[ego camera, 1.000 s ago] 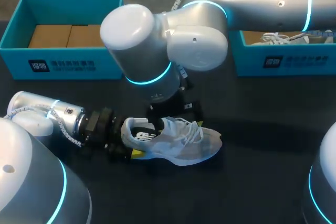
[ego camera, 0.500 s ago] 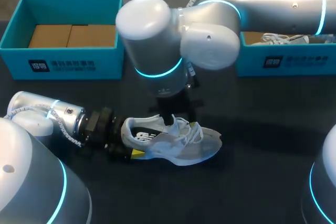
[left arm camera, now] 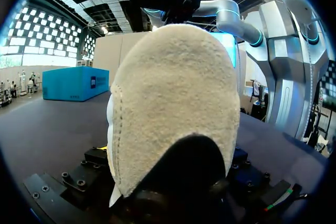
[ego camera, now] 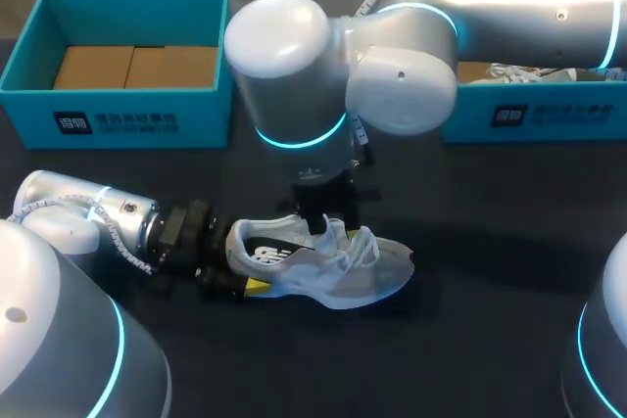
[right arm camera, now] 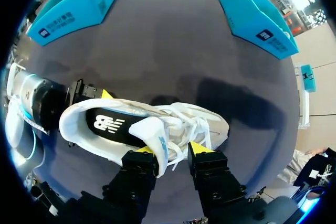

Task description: Take the shoe out of the shoebox, open the shoe tongue, remove and reinsert the insole, then place the shoe into the shoebox

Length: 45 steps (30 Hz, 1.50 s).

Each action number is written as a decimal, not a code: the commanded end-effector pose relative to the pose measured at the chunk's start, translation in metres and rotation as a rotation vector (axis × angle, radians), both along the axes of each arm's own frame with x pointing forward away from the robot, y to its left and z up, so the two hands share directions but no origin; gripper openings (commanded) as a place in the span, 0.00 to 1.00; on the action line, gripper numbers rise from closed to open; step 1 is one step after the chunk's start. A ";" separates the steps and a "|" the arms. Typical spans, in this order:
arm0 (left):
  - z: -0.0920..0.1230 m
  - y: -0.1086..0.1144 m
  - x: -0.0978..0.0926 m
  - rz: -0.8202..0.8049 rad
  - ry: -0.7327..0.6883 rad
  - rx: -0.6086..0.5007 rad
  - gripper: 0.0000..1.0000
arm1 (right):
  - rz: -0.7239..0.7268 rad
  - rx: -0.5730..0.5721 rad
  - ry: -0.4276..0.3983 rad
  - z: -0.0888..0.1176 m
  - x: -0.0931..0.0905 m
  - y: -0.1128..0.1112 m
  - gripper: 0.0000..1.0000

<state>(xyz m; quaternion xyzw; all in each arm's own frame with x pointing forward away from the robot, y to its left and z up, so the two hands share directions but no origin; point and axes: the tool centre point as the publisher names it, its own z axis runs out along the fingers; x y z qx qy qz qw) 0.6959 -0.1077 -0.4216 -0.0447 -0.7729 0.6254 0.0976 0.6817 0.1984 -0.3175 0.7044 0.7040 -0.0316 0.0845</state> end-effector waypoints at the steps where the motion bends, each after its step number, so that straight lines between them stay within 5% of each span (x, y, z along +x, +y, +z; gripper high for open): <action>1: -0.002 0.001 0.001 -0.002 0.000 0.000 0.00 | -0.853 0.075 -0.152 0.000 -0.006 0.001 0.24; 5: -0.002 0.001 0.001 -0.002 0.000 0.000 0.00 | -0.834 0.089 -0.144 0.000 -0.006 0.003 0.14; 7: -0.002 0.001 0.001 -0.002 0.000 0.000 0.00 | -0.824 0.103 -0.141 -0.001 -0.005 0.002 0.00; 45: -0.002 0.001 0.001 -0.002 0.000 0.000 0.00 | -0.727 0.524 -0.154 -0.009 -0.004 -0.085 0.00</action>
